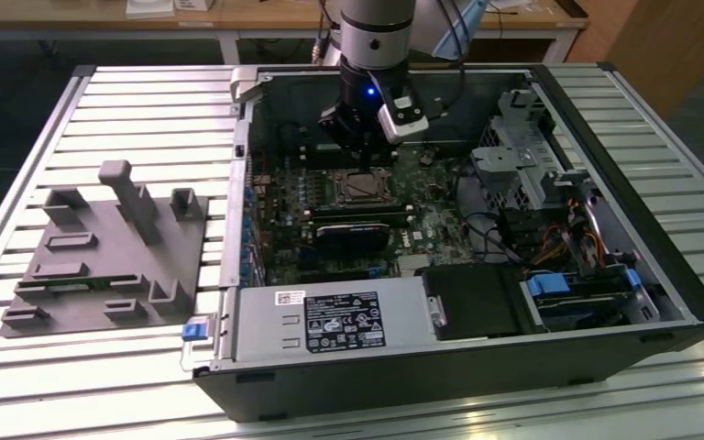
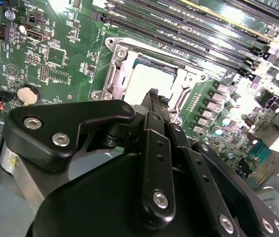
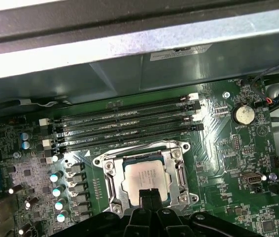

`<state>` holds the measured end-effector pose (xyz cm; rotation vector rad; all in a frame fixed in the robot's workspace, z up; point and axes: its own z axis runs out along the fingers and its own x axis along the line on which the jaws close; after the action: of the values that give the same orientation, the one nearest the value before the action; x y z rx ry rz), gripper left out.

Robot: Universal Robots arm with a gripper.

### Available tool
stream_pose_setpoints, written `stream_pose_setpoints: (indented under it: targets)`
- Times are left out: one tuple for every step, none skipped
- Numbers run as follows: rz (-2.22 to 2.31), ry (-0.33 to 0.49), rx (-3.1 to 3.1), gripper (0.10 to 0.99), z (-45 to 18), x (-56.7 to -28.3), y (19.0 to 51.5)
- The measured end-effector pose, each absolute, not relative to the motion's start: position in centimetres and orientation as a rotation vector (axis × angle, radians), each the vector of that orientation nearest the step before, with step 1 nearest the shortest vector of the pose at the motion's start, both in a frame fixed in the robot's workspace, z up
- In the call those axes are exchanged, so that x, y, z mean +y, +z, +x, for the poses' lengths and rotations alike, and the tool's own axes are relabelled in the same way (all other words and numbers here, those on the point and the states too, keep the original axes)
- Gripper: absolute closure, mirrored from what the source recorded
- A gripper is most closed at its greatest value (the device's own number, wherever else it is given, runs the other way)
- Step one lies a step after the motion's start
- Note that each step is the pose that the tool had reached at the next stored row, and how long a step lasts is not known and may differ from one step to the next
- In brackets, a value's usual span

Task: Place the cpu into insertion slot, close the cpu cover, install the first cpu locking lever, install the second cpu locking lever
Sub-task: 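Install the second cpu locking lever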

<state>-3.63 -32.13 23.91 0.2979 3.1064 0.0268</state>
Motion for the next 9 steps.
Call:
stream_pose_setpoints:
  targets:
    - [0.298, 0.027, 3.106, 0.98, -3.63, -32.13, 23.91]
    - [0.298, 0.027, 3.106, 0.98, -3.63, -32.14, 23.92]
    - [0.298, 0.026, 3.107, 0.98, -3.63, -32.2, 23.93]
    - [0.298, 0.026, 3.107, 0.98, -3.63, -32.25, 23.92]
    - [0.298, 0.027, 3.106, 0.98, -3.63, -32.33, 23.91]
    - [0.298, 0.027, 3.106, 0.98, -3.63, -32.45, 23.91]
    - [0.298, 0.027, 3.106, 0.98, -3.63, -32.6, 23.91]
    - [0.298, 0.027, 3.106, 0.98, -3.63, -32.77, 23.92]
    - [0.298, 0.027, 3.106, 0.98, -3.63, -32.96, 23.92]
